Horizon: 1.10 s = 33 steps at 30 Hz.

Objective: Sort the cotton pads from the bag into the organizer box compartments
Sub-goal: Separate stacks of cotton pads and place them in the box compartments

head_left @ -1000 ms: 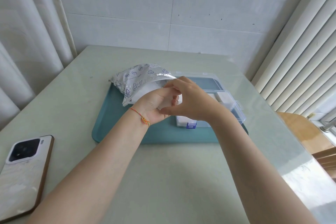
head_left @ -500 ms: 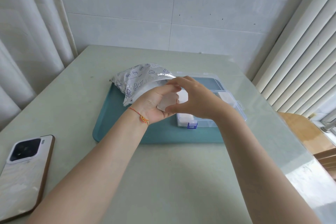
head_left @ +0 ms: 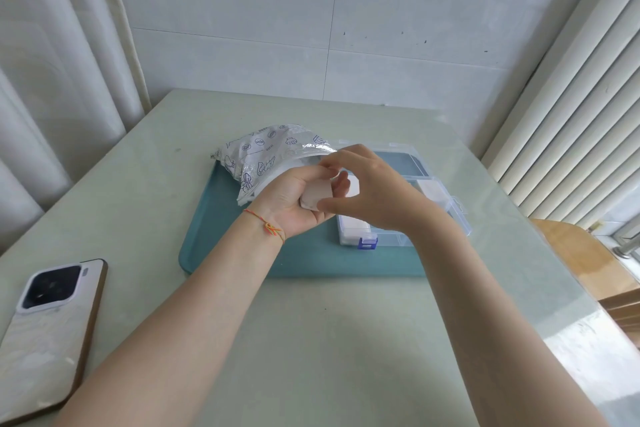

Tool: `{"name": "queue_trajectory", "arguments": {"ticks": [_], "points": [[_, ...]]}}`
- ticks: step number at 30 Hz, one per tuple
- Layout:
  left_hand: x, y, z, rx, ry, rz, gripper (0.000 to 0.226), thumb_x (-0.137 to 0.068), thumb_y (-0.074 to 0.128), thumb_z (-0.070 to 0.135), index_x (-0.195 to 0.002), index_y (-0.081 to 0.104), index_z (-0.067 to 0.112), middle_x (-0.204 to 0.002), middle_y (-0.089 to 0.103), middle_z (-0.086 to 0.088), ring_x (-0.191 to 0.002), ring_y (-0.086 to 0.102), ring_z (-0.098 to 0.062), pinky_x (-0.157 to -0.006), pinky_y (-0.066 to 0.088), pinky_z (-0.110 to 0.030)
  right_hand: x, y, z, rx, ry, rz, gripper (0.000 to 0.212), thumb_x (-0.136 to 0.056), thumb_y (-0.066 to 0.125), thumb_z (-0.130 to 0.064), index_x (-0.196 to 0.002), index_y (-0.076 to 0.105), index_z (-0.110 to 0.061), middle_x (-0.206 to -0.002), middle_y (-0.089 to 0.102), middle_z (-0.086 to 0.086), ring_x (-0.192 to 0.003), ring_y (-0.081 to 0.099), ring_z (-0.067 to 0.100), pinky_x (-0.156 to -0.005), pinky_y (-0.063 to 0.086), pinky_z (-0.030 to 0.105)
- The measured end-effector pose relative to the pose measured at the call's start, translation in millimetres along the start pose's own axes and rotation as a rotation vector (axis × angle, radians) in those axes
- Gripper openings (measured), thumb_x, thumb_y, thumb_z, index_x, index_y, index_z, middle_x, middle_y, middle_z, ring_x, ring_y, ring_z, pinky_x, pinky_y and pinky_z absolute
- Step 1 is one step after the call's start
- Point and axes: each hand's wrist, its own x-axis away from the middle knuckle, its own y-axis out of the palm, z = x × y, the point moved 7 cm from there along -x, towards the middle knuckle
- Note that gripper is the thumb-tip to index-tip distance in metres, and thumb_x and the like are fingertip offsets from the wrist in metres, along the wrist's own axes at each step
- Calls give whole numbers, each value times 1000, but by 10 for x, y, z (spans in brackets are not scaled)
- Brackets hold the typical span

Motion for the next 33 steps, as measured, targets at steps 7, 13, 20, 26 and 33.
{"name": "queue_trajectory", "arguments": {"ticks": [7, 13, 20, 26, 33], "points": [[35, 14, 12, -135, 40, 33, 20, -92, 48, -4, -93, 61, 11, -70, 62, -3, -58, 59, -12, -53, 52, -21, 43, 59, -12, 127, 43, -92, 87, -63, 83, -48, -137, 41, -33, -132, 42, -10, -126, 38, 14, -107, 37, 44], [50, 90, -60, -288, 10, -31, 14, -80, 60, 9, -88, 61, 19, -75, 59, 5, -69, 54, -7, -59, 47, -19, 8, 83, -17, 163, 33, -25, 61, -69, 79, -49, -119, 55, -25, -121, 45, -8, -115, 41, 15, -103, 38, 43], [27, 94, -62, -305, 34, -28, 18, -94, 49, 6, -86, 60, 16, -74, 58, 0, -64, 59, -10, -54, 49, -20, 27, 102, -36, 223, 31, -55, 77, -68, 80, -52, -135, 46, -32, -129, 42, -9, -123, 38, 14, -105, 30, 37], [75, 184, -67, -329, 28, -138, 25, -95, 42, -3, -96, 60, 15, -80, 66, -1, -73, 68, -11, -59, 53, -23, 38, 64, -30, 229, 46, -60, 78, -69, 80, -49, -136, 44, -34, -130, 43, -8, -125, 37, 15, -106, 27, 37], [81, 169, -68, -291, 28, -101, 21, -97, 42, 2, -92, 58, 14, -76, 64, -1, -68, 66, -10, -57, 53, -20, 31, 87, -57, 238, 24, -36, 74, -67, 82, -48, -132, 48, -33, -128, 43, -10, -121, 39, 13, -102, 28, 34]]}}
